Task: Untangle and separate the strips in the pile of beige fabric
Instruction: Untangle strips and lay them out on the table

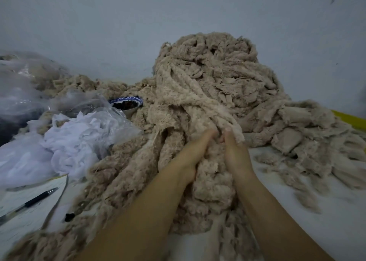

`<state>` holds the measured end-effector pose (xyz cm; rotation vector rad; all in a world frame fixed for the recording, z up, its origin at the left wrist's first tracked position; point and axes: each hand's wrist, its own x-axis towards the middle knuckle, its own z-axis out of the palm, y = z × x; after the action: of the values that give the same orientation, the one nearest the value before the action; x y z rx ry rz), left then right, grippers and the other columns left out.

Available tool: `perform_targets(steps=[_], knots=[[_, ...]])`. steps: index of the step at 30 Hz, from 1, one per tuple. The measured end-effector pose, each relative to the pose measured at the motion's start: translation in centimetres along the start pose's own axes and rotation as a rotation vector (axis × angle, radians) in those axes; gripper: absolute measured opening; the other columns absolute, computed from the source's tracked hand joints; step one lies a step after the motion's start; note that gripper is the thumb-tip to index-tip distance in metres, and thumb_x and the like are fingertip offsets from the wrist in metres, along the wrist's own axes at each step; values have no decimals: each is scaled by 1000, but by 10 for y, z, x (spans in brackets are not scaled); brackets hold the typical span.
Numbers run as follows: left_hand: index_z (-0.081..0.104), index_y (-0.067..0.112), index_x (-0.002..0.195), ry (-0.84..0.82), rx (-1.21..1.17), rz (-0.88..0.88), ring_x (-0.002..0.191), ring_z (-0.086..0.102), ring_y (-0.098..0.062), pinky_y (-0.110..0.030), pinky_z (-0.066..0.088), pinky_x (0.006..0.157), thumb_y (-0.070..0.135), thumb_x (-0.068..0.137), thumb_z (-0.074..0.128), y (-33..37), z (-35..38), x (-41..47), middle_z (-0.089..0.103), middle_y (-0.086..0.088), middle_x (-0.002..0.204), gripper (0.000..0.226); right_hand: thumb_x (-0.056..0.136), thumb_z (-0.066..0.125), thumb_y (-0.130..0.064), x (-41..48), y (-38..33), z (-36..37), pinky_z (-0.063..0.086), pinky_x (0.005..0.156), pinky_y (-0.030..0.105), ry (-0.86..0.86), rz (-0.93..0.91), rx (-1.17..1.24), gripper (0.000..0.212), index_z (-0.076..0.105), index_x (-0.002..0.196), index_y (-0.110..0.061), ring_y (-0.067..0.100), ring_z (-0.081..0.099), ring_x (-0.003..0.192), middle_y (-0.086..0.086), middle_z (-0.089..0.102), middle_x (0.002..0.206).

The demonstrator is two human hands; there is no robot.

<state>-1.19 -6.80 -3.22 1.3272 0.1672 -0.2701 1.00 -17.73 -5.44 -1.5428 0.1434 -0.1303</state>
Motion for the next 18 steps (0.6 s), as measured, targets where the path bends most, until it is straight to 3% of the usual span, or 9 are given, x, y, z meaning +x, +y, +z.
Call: perform_targets(steps=[3, 5, 6, 8, 10, 12, 14, 16, 18], knots=[[75, 8, 96, 32, -262, -57, 73, 71, -23, -38, 60, 72, 30, 96, 62, 20, -2, 10, 73, -12, 92, 26, 100, 47, -48, -7, 4, 7, 34, 40, 4, -59, -95, -69, 45, 57, 65, -23, -3, 57, 51, -13, 60, 53], [74, 6, 82, 73, -416, -58, 60, 71, -28, -44, 59, 63, 26, 98, 58, 34, -11, 13, 72, -16, 75, 30, 101, 45, -50, -7, 2, 5, 35, 39, 5, -36, -85, -31, 46, 55, 65, -23, 1, 55, 54, -12, 59, 55], [73, 7, 76, 88, -503, -46, 50, 69, -27, -41, 58, 51, 24, 98, 58, 43, -18, 13, 70, -15, 64, 31, 101, 45, -50, -6, 0, 2, 36, 37, 7, 3, -42, 34, 45, 55, 67, -23, 1, 57, 52, -11, 59, 58], [69, 7, 94, 161, -538, 73, 39, 62, -14, -25, 51, 38, 10, 99, 54, 52, -44, 8, 65, -9, 54, 16, 101, 46, -50, 0, -2, -8, 37, 36, 9, 60, 75, 248, 45, 55, 68, -21, 0, 59, 43, -9, 63, 53], [61, -1, 119, 274, -470, 170, 43, 58, 3, -13, 47, 43, -1, 93, 53, 60, -75, -2, 67, -6, 75, 27, 101, 46, -50, 7, -1, -19, 42, 37, 16, 97, 156, 485, 46, 52, 67, -20, 7, 56, 37, -8, 59, 46], [65, -4, 112, 224, -587, 283, 59, 69, -9, -20, 54, 50, 4, 90, 57, 68, -114, -3, 69, -18, 96, 25, 102, 44, -52, 15, 3, -25, 38, 37, 17, 83, 188, 582, 47, 45, 65, -21, 11, 45, 33, -5, 45, 41], [67, 1, 89, 125, -808, 117, 53, 67, -27, -36, 54, 41, 14, 102, 49, 75, -129, 2, 71, -16, 78, 26, 98, 43, -60, 18, 7, -21, 39, 42, 21, -3, 180, 491, 54, 50, 62, -21, 11, 44, 39, -2, 45, 44], [66, 7, 98, -35, -538, -173, 61, 68, -30, -40, 60, 56, 31, 103, 47, 75, -110, 3, 70, -15, 75, 31, 96, 37, -68, 10, 9, -6, 40, 42, 23, -131, 148, 375, 68, 63, 56, -20, 13, 47, 40, 0, 48, 44], [60, 12, 112, 268, -51, -8, 86, 69, -27, -37, 60, 75, 47, 101, 46, 49, -88, 19, 70, -10, 98, 39, 101, 28, -62, 0, 10, 6, 37, 40, 21, -233, 81, 385, 77, 68, 53, -17, 13, 42, 37, 0, 45, 42]])
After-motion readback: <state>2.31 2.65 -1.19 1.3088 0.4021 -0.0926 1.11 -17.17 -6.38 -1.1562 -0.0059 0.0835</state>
